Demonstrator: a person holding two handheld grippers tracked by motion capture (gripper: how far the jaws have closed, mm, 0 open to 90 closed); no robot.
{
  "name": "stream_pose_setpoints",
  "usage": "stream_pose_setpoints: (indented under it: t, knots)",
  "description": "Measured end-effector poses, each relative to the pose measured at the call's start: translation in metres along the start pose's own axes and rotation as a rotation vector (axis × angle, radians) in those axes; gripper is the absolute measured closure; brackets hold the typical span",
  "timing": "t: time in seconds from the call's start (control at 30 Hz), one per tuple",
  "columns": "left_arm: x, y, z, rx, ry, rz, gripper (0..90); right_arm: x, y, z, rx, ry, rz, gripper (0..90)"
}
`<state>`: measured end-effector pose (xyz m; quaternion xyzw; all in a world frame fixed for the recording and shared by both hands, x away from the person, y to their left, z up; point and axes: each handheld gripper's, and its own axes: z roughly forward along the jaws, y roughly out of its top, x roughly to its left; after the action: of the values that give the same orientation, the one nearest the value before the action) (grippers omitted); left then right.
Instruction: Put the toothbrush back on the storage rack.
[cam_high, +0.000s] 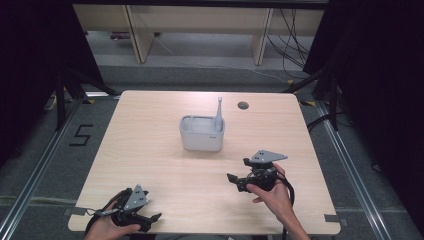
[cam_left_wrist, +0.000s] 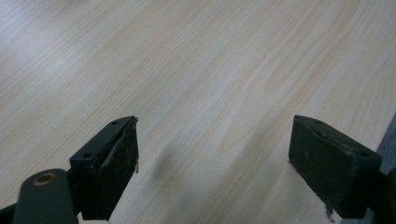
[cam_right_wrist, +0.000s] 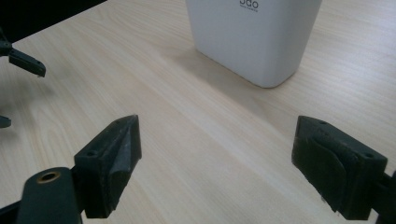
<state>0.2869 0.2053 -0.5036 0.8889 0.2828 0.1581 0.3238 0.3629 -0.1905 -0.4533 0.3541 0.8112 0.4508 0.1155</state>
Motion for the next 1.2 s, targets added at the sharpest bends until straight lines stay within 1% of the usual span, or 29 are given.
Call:
stream_pose_setpoints:
  t: [0.03,0.07,0.1,0.17,0.2,0.23,0.27,0.3,0.33,0.43,0.47,0.5,0.53,0.57,0.63,0.67,0.7,0.73,0.77,0.8,0.87,0.9,0.93,1.0,1.03,1.07,1.1,1.17,1.2]
  knots:
    - [0.000,0.000,0.000,-0.001,0.001,0.002,15.8,0.000,-0.001,0.000,-0.010,-0.021,-0.009,16.7]
    - [0.001,0.000,0.000,-0.001,0.002,0.013,15.8,0.003,-0.002,-0.001,0.003,-0.004,0.020,16.7]
    - [0.001,0.000,0.000,-0.002,0.001,0.011,15.8,0.002,-0.003,-0.001,0.007,-0.007,0.001,16.7]
    - [0.000,0.000,0.000,0.000,0.000,-0.001,15.8,0.004,-0.005,-0.002,0.008,-0.003,0.006,16.7]
    - [0.000,0.000,0.000,0.000,0.001,0.007,15.8,0.005,-0.006,-0.002,0.010,-0.006,0.011,16.7]
    - [0.000,0.000,0.000,0.001,0.000,0.000,15.8,0.004,-0.007,-0.002,0.009,0.009,0.007,16.7]
    - [0.000,0.000,0.000,0.000,0.001,0.002,15.8,0.004,-0.008,-0.002,0.004,0.001,-0.010,16.7]
    - [0.000,0.000,0.000,-0.001,0.001,0.007,15.8,0.006,-0.010,-0.003,0.011,-0.005,0.021,16.7]
    - [0.001,0.000,0.000,-0.001,0.002,0.012,15.8,0.007,-0.011,-0.003,0.015,0.005,0.022,16.7]
    - [0.001,0.000,0.000,0.000,0.001,0.012,15.8,0.007,-0.016,-0.003,0.022,0.015,-0.002,16.7]
    - [0.000,0.000,0.000,0.001,0.000,0.002,15.8,0.011,-0.018,-0.003,0.029,0.008,0.043,16.7]
    - [0.000,0.000,0.000,0.000,0.000,0.002,15.8,0.009,-0.018,-0.004,0.032,-0.003,0.017,16.7]
    - [0.000,0.000,0.000,0.000,0.000,0.004,15.8,0.009,-0.020,-0.005,0.033,-0.001,0.023,16.7]
    - [0.000,0.000,0.000,-0.001,0.000,0.004,15.8,0.009,-0.021,-0.004,0.020,-0.002,0.004,16.7]
    - [0.001,0.000,0.000,-0.001,0.002,0.012,15.8,0.011,-0.023,-0.005,0.030,0.015,0.035,16.7]
    - [0.001,0.000,0.000,-0.001,0.002,0.013,15.8,0.010,-0.024,-0.005,0.024,0.014,0.015,16.7]
    - [0.000,0.000,0.000,-0.001,0.000,0.000,15.8,0.012,-0.025,-0.006,0.030,0.003,0.023,16.7]
    - [0.001,0.000,0.000,0.001,0.001,0.015,15.8,0.011,-0.026,-0.005,0.021,0.011,0.011,16.7]
    - [0.001,0.000,0.000,0.001,0.001,0.014,15.8,0.011,-0.026,-0.005,0.037,0.031,0.008,16.7]
    - [0.001,0.000,0.000,0.002,0.001,0.016,15.8,0.014,-0.027,-0.006,0.038,0.009,0.027,16.7]
    - [0.001,0.000,0.000,0.001,0.001,0.015,15.8,0.012,-0.028,-0.006,0.028,0.014,-0.006,16.7]
    - [0.000,0.000,0.000,0.000,0.001,0.001,15.8,0.013,-0.028,-0.006,0.030,0.009,-0.003,16.7]
    - [0.001,0.000,0.000,-0.001,0.002,0.014,15.8,0.015,-0.029,-0.007,0.038,0.011,0.010,16.6]
    - [0.000,0.000,0.000,-0.001,0.000,0.009,15.8,0.014,-0.031,-0.007,0.033,0.003,-0.014,16.6]
    - [0.001,0.000,0.000,0.000,0.000,0.016,15.8,0.014,-0.031,-0.007,0.043,0.016,-0.011,16.6]
    - [0.001,0.000,0.000,0.001,0.001,0.016,15.8,0.017,-0.032,-0.008,0.059,0.017,0.029,16.6]
    - [0.001,0.000,0.000,0.001,0.001,0.016,15.8,0.015,-0.033,-0.008,0.045,0.015,-0.008,16.6]
    - [0.001,0.000,0.000,0.001,0.000,0.016,15.8,0.016,-0.035,-0.009,0.052,0.015,0.000,16.4]
    - [0.000,0.000,0.000,-0.001,-0.002,0.014,15.8,0.015,-0.036,-0.009,0.054,0.021,-0.009,16.4]
